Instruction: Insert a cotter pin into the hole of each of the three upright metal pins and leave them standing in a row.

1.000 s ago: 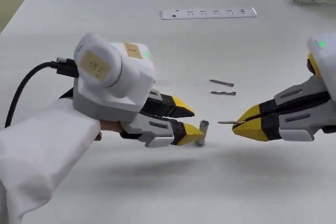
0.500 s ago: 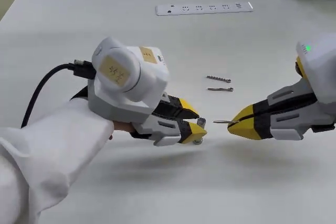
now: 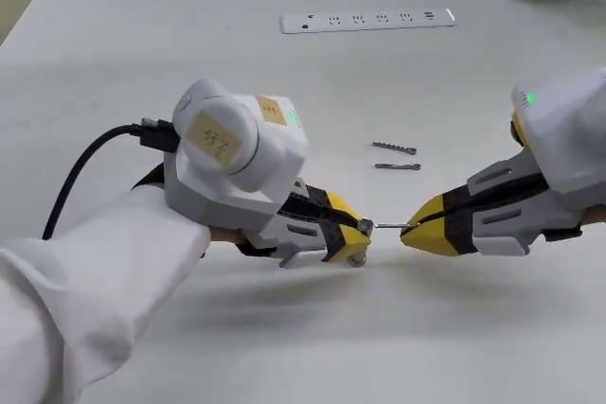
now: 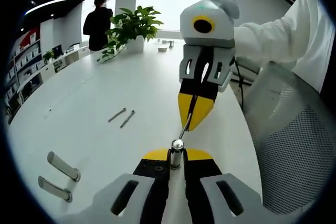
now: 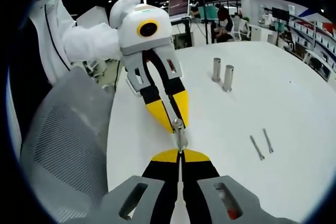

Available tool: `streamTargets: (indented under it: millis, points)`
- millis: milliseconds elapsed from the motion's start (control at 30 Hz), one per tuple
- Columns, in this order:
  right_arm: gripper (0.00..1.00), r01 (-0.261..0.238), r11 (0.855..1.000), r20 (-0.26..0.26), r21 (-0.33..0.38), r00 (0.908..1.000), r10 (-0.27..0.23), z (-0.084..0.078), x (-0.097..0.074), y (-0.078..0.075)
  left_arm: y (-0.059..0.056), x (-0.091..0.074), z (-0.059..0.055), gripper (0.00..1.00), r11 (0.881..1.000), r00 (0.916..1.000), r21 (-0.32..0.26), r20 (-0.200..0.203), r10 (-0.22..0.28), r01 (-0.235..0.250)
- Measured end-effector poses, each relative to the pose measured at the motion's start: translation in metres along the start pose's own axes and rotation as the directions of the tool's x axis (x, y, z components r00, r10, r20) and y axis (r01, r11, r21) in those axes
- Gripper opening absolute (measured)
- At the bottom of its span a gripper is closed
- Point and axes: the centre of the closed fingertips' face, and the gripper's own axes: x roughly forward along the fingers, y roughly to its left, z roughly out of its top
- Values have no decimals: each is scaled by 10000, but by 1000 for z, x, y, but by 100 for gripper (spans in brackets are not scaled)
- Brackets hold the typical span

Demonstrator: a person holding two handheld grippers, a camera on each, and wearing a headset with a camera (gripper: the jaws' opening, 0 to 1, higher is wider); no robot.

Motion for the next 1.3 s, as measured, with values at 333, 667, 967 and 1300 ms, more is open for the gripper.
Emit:
streamTargets:
  millis: [333, 667, 967, 1300]
  points:
    - [0, -169, 9995, -107, -276, 9998, 167, 0, 6, 0, 1, -1, -2, 6, 10000, 10000, -76, -34, 39, -39]
    - [0, -313, 9976, -489, -623, 9984, 282, -1, 13, 0, -1, 1, -2, 6, 10000, 10000, -3, -92, 38, -38]
    - [0, -622, 9925, -790, -1055, 9954, 540, 2, 21, 4, -1, 1, -3, 6, 10000, 9999, -64, -101, 42, -43]
    - [0, -719, 9736, -1057, -2167, 9931, 498, 6, 26, 3, -1, 2, -3, 6, 9999, 9999, -113, -130, 70, -72]
